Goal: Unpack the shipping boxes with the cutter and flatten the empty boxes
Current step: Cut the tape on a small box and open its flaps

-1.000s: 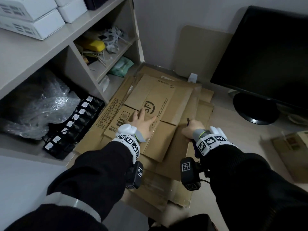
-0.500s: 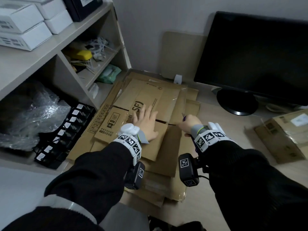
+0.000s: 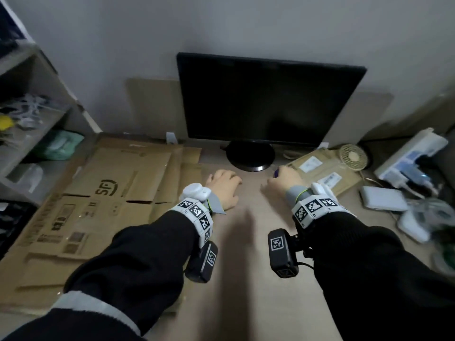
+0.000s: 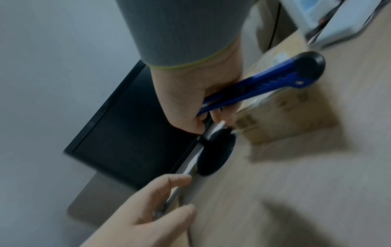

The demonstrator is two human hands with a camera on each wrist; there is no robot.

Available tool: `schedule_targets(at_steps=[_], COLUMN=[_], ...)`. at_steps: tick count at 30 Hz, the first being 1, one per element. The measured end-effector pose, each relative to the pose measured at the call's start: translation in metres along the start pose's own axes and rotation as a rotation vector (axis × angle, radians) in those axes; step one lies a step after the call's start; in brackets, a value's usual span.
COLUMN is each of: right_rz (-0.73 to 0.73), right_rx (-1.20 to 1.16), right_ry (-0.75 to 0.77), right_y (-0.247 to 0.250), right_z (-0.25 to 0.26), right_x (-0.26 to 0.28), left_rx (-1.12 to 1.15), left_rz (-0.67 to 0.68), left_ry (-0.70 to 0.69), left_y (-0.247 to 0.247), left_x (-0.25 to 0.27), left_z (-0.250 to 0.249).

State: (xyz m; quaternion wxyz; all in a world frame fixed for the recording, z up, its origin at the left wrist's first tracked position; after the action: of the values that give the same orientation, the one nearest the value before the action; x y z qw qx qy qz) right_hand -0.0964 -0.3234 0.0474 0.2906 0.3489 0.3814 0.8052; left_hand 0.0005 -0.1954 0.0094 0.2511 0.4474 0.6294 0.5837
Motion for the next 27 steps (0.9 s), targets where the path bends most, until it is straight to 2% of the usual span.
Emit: schedule_targets(at_steps=[5,8,12,15,18,21,24,27], right_rz=[-0.005,-0.027,-0.022,-0.022,-0.014,0.057,0.087,0.088], right_rx=[-0.026,-0.022,-0.024,0.043,0.149,0.162,0.125,0.197], right_ry=[-0.127,-0.15,-0.141,-0.114,-0.095,-0.077,-0.061,-0.03], right_y=[0.061,0.088,0.1,0.115,0.116,0.11,0.103,0.095], right_z=[-0.094,-0.136,-0.158,-0.171,-0.17,-0.166,-0.166,-0.168], right_x=[-0.019,-0.032,-0.053,-0.081,-0.098,-0.122,-0.138,-0.139], left_rx=[0.115,0.142,0.206,0.205,0.145,0.097,0.127,0.176], left_rz=[0.047,0.052,0.03,0.011,0.073,0.115,0.18,0.198], left_ry=[-0.044,-0.038,0.095,0.145,0.149,0.194,0.227,0.266], left_y=[-0.013,-0.016,-0.016,-0.013,-0.021,-0.026,-0.033,-0.045], left_x=[-0.041,-0.071,-0.099,-0.124,-0.14,-0.154,-0.152,-0.143], left_z=[-0.088,-0.119,-0.108,-0.106,-0.104,-0.1,-0.094,-0.087])
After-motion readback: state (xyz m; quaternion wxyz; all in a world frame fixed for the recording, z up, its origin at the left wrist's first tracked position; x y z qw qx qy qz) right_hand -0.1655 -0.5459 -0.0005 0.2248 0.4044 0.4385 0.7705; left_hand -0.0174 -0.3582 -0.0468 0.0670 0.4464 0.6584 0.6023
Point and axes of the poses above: each hand's wrist, its own x-axis away from the middle knuckle, its own y-axis out of the back of the hand, z = x × y, the point moved 9 cm from there along -x, towards the middle knuckle, and after that the axes turned 5 degrees about -x, right-handed, at the moved point
